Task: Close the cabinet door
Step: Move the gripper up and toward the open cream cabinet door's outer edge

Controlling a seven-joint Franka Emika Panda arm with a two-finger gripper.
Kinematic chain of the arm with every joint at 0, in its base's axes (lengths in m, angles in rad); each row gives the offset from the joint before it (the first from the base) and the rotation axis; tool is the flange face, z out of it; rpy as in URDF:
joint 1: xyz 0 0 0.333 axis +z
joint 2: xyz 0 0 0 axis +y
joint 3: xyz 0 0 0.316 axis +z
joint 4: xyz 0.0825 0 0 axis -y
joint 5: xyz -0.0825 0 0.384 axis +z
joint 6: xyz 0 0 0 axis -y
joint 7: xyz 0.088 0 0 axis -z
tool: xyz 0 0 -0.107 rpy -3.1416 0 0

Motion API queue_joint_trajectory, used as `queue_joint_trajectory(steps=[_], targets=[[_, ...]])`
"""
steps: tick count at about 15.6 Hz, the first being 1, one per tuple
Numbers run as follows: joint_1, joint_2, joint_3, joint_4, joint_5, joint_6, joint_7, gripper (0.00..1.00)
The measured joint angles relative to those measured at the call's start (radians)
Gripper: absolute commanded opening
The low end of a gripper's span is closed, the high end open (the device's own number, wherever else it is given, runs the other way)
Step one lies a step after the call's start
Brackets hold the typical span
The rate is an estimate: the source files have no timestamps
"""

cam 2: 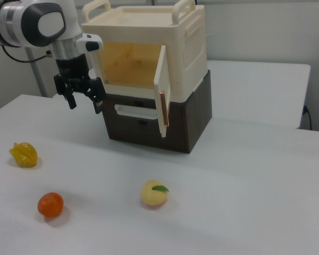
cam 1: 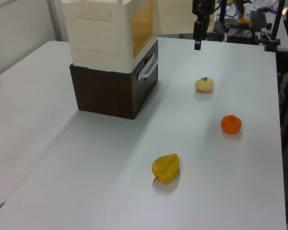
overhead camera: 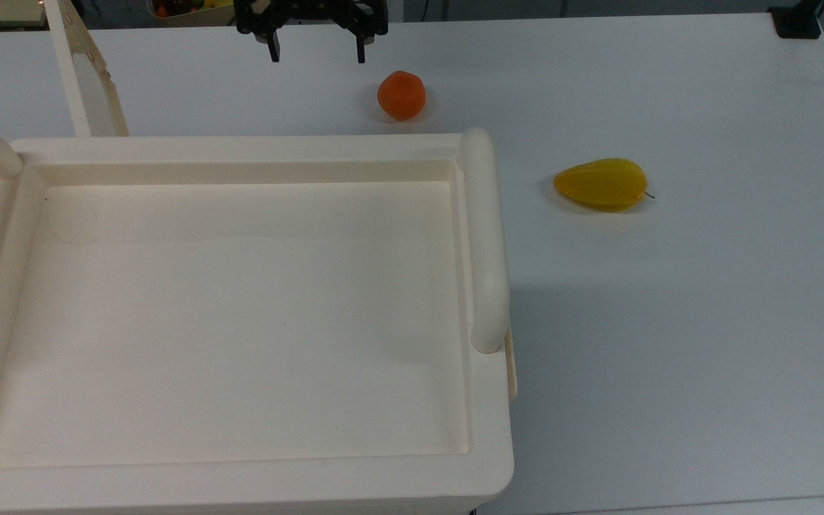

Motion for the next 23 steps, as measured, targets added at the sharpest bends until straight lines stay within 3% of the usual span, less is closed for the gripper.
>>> queue_joint_trajectory(steps=[12, 13, 15, 18, 19, 20, 23], targets=[[0.000, 0.001, 0.000, -0.001, -0.001, 0.000, 0.000, 0.97], [0.000, 0.001, 0.000, -0.002, -0.001, 0.000, 0.000, 0.92], [0.000, 0.001, 0.000, -0.002, -0.001, 0.000, 0.000, 0.69], [0.000, 0.001, 0.000, -0.002, -0.001, 0.000, 0.000, 0.20], [0.000, 0.001, 0.000, -0.002, -0.001, 0.000, 0.000, 0.08], [0.000, 0.001, 0.000, -0.002, -0.001, 0.000, -0.001, 0.00], [0.000, 0.001, 0.000, -0.002, -0.001, 0.000, -0.001, 0.00]])
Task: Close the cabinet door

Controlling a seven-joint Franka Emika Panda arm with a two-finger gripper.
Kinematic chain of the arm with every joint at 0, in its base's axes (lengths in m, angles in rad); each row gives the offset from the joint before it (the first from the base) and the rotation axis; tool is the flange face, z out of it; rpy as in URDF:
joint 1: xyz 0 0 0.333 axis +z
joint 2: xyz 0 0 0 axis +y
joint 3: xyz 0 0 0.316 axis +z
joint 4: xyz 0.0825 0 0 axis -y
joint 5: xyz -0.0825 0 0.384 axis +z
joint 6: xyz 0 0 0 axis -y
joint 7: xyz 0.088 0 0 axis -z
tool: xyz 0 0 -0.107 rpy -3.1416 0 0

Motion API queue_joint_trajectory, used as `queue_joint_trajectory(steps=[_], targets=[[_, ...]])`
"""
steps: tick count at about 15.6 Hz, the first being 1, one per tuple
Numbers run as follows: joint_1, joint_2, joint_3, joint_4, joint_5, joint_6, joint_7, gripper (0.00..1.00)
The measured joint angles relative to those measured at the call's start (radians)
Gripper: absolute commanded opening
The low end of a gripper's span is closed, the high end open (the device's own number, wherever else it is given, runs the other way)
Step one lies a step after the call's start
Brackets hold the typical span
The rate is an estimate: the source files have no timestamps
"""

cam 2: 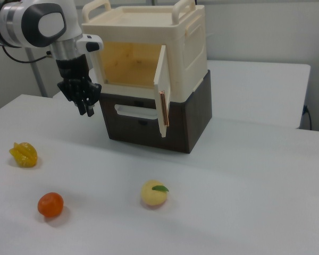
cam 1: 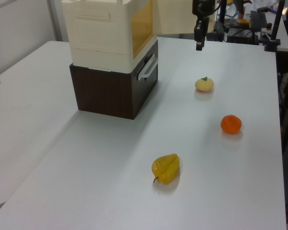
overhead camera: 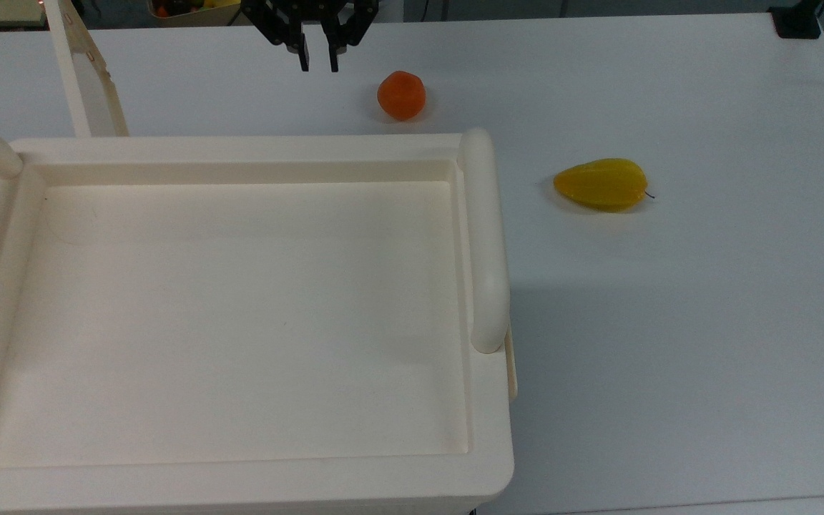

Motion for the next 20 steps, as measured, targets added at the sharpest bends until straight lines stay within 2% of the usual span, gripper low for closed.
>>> queue_joint_trajectory(steps=[11, 14, 20], targets=[[-0.006, -0.001, -0.004, 0.011, 0.000, 0.000, 0.000, 0.00], [-0.030, -0.004, -0.005, 0.053, -0.001, 0.000, 0.000, 0.00], [-0.084, -0.012, -0.006, 0.192, -0.045, 0.008, 0.000, 0.00]])
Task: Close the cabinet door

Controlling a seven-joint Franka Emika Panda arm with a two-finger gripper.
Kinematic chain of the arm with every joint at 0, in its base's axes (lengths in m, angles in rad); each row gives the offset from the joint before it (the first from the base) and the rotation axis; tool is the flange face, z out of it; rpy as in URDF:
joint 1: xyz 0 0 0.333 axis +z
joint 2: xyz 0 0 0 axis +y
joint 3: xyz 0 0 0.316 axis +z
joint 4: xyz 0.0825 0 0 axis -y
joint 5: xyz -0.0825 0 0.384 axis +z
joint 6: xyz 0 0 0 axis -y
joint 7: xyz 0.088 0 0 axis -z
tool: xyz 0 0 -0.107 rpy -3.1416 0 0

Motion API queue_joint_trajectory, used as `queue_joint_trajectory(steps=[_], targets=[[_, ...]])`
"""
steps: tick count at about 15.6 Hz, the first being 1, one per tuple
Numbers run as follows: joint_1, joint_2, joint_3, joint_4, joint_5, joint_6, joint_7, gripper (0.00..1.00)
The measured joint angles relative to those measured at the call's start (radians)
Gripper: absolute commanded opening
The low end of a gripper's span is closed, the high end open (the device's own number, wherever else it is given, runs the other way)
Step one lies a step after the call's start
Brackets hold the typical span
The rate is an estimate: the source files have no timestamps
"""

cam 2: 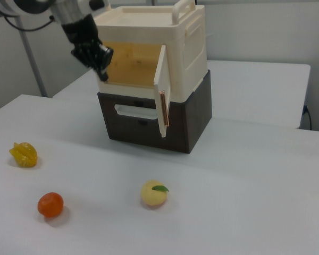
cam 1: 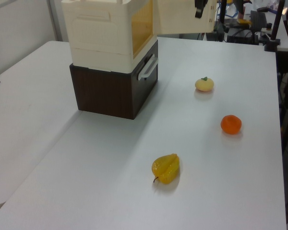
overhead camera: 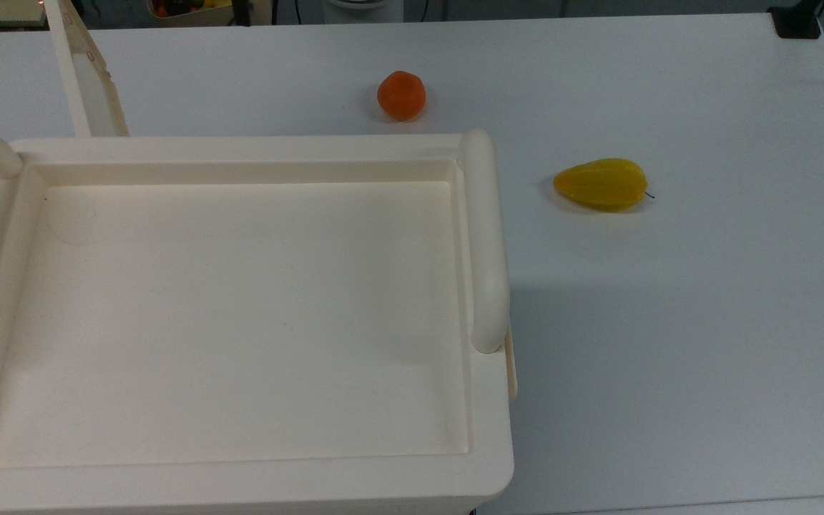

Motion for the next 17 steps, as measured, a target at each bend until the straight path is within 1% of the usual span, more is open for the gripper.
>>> queue_joint_trajectory(steps=[2, 9, 13, 17], targets=[[-0.027, -0.002, 0.000, 0.020, 0.000, 0.057, 0.000, 0.00], [-0.127, 0.004, -0.002, 0.022, 0.000, 0.305, 0.000, 0.00], [-0.181, 0.028, -0.005, 0.020, 0.000, 0.353, -0.003, 0.00], [-0.220, 0.069, -0.006, 0.018, 0.000, 0.359, -0.006, 0.00]])
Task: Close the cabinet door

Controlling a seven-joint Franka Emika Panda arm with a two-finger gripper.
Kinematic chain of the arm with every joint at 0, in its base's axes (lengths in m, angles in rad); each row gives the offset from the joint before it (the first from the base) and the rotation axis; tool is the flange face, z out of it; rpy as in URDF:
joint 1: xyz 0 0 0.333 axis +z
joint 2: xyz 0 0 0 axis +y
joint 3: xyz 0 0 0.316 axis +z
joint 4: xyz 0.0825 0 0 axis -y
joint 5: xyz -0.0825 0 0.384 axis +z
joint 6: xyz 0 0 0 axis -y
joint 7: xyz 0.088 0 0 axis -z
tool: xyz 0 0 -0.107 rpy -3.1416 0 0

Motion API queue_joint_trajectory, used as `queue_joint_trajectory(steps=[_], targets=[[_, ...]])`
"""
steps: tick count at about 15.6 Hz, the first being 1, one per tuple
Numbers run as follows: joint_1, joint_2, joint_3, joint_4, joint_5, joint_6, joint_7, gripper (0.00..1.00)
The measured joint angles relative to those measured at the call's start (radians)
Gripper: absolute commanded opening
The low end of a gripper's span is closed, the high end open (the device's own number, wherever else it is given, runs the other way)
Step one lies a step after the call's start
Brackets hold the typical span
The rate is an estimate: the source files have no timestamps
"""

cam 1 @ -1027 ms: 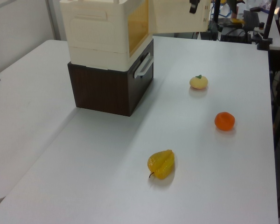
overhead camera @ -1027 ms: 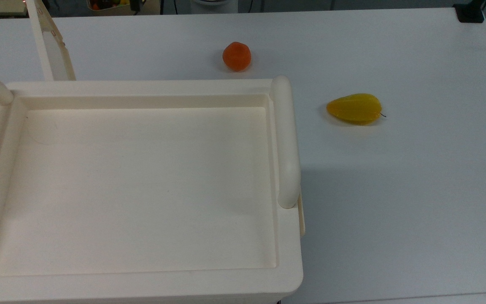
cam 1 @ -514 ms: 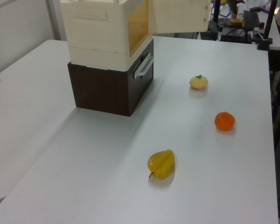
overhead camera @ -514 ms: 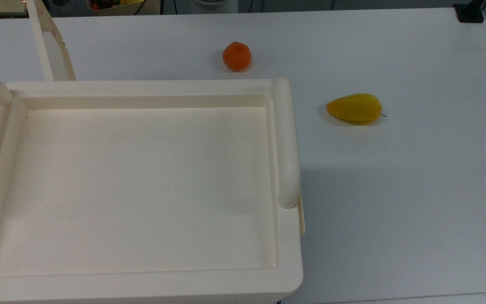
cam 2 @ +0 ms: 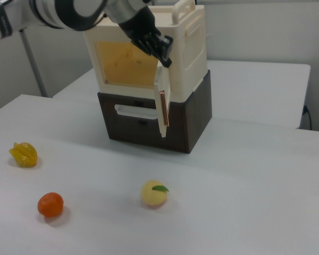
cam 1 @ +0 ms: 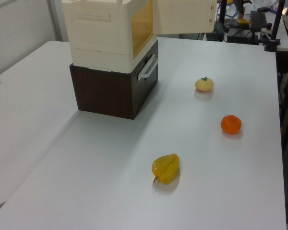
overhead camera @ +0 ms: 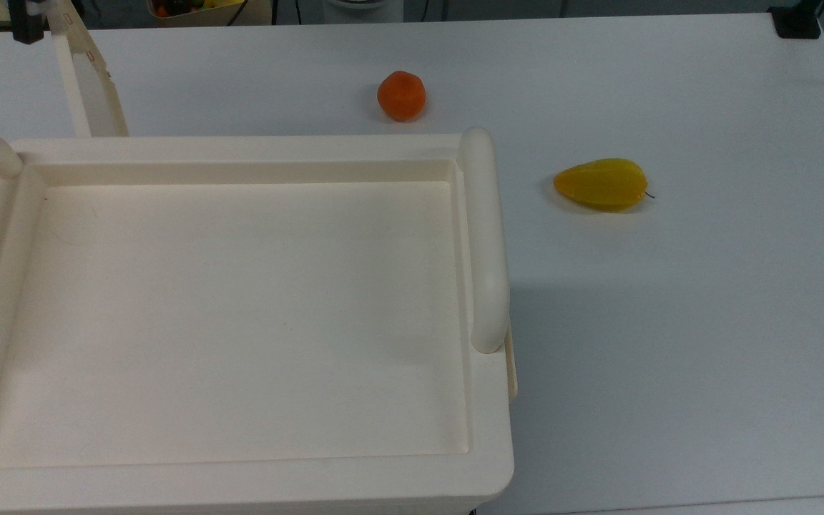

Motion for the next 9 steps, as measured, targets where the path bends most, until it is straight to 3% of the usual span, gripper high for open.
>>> queue_joint_trajectory(steps=[6, 9], targets=[[-0.004, 0.013, 0.001, -0.008, 0.006, 0.000, 0.000, 0.00], [0.007, 0.013, 0.004, -0.011, 0.051, -0.004, 0.000, 0.00]])
